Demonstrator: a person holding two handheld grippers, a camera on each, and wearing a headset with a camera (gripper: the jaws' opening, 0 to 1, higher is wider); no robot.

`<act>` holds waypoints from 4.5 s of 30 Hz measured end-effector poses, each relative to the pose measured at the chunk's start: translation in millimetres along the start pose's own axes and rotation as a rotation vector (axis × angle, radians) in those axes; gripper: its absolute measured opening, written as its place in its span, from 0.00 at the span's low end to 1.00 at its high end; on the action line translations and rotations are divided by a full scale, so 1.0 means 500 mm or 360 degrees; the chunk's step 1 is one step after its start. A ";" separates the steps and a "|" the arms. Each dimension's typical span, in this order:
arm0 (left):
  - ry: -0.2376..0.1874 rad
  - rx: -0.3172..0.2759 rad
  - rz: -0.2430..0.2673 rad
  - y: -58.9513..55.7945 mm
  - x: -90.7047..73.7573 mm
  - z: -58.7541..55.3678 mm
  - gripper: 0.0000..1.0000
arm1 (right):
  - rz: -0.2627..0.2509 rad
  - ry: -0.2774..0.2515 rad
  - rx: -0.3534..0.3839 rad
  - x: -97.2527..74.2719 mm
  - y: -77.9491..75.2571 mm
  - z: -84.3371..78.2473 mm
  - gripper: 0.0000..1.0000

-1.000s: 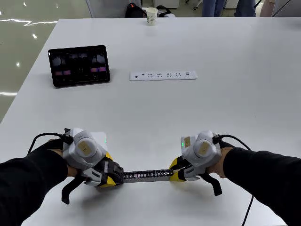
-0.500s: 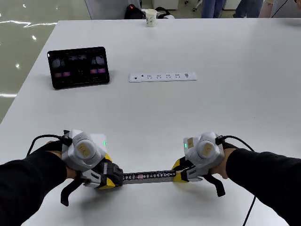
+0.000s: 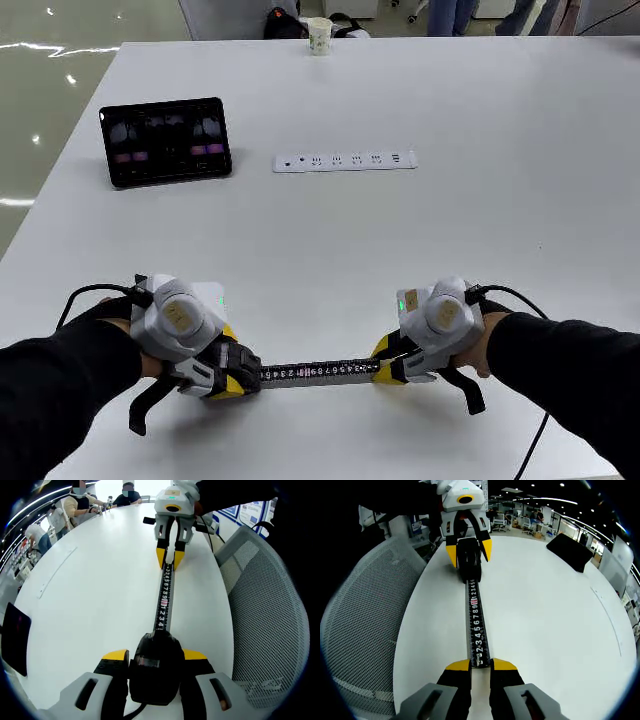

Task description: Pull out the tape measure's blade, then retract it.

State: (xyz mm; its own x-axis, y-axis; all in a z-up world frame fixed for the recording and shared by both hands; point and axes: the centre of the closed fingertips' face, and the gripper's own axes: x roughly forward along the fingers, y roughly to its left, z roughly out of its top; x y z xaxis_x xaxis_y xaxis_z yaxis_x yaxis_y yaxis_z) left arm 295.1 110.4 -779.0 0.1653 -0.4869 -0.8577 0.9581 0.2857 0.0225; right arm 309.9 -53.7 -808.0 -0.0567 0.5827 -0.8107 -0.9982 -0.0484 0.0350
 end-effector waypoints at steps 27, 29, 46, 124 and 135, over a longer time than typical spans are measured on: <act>0.0000 -0.0004 0.0001 0.003 -0.001 0.000 0.34 | -0.0018 0.0010 0.0014 -0.013 -0.007 -0.018 0.10; 0.0000 -0.0004 0.0001 0.004 -0.001 0.001 0.34 | -0.0019 0.0010 0.0016 -0.014 -0.007 -0.019 0.10; 0.0000 -0.0004 0.0002 0.006 -0.001 -0.001 0.34 | -0.0034 0.0012 -0.0005 -0.023 -0.009 -0.033 0.09; -0.0040 -0.0025 0.0011 0.004 0.000 0.002 0.34 | -0.0066 0.0015 0.0116 -0.077 -0.015 -0.102 0.10; -0.0063 -0.0003 0.0076 0.012 0.000 0.004 0.35 | -0.0102 0.0057 0.0077 -0.073 -0.012 -0.098 0.12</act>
State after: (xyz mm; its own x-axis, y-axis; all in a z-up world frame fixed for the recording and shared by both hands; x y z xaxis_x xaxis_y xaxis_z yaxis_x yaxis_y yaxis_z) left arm 301.3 110.3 -778.0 0.2199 -0.5048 -0.8347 0.9485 0.3108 0.0619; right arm 318.8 -114.3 -807.1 0.0074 0.5537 -0.8327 -0.9996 0.0279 0.0097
